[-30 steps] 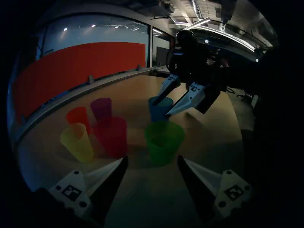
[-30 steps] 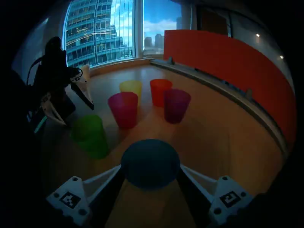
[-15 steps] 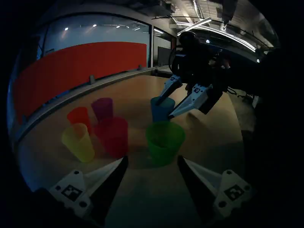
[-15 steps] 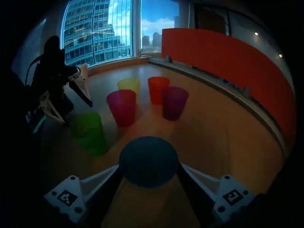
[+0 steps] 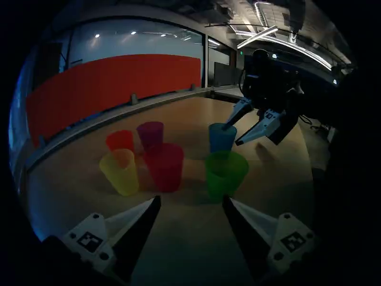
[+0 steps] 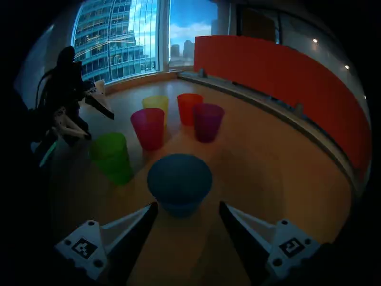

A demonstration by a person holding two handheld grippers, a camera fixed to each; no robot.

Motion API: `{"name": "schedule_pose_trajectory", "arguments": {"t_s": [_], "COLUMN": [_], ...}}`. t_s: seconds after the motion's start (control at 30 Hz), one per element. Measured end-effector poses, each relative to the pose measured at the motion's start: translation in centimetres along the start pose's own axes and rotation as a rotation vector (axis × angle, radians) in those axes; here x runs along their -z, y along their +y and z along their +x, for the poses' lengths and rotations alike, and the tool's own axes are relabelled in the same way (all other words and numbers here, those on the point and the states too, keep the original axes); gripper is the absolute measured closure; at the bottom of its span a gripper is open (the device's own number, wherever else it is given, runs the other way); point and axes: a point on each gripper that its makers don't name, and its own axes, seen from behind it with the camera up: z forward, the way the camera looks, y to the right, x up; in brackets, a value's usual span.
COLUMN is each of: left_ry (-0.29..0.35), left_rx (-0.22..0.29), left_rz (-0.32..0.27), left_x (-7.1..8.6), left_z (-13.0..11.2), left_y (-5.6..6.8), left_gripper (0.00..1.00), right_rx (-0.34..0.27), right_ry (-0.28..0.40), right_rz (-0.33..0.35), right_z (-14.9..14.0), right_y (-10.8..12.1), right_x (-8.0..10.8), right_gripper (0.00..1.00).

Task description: Pour water

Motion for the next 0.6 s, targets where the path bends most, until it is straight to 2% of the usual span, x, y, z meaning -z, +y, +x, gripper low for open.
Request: {"name": "schedule_pose_trajectory", "arguments": {"t_s": [0.37,0.6], "left_ry": [0.021,0.047], "left_rx": [0.046,0.091], "left_rz": [0.138,0.253], "left_x": [2.4,3.7], "left_z": [-0.3,-0.4], "left_y": [-3.8,-6.8], "left_gripper": [0.04,0.04], "right_rx": [-0.037,-0.084], "right_ry": [0.024,0.057], "right_rz": [-0.064,-0.121], "right_z": [-1.0,-0.9], "right_y": [1.0,2.1], "right_x": [2.6,3.8], "right_gripper": [0.00,0.00]}}
